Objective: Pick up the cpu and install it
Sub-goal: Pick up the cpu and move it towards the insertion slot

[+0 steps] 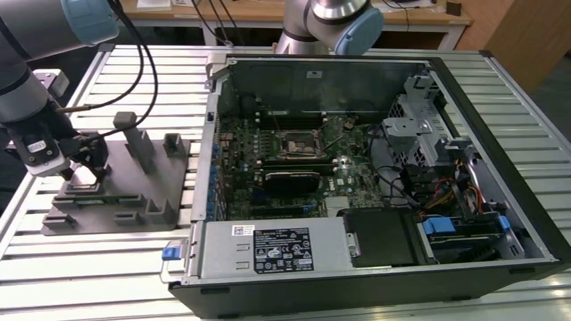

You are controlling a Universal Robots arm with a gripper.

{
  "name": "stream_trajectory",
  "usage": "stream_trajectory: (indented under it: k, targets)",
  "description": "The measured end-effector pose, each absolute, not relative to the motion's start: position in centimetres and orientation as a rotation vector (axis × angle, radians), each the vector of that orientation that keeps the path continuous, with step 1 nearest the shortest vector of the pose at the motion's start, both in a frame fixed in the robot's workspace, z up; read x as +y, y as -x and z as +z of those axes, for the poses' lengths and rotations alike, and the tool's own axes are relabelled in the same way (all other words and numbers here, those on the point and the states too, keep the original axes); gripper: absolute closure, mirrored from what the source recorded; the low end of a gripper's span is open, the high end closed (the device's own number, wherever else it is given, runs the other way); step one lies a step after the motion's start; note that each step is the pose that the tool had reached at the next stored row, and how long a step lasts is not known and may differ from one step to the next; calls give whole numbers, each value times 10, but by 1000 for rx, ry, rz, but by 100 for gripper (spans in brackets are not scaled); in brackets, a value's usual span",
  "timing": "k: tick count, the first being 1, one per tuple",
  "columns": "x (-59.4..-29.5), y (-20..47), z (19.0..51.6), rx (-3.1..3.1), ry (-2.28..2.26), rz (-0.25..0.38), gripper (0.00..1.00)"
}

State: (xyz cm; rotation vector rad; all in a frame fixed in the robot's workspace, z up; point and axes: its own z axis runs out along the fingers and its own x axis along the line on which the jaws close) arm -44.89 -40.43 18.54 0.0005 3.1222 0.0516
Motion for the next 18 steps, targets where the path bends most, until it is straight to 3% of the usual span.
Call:
stream_trajectory:
  k: [8, 10, 11, 18]
  targets:
    - [-404, 450, 185, 3118, 0, 51, 39]
    - [-404, 450, 186, 3118, 0, 51, 40]
    - [-404, 450, 186, 3118, 0, 51, 46]
    - [-404, 450, 197, 3118, 0, 51, 47]
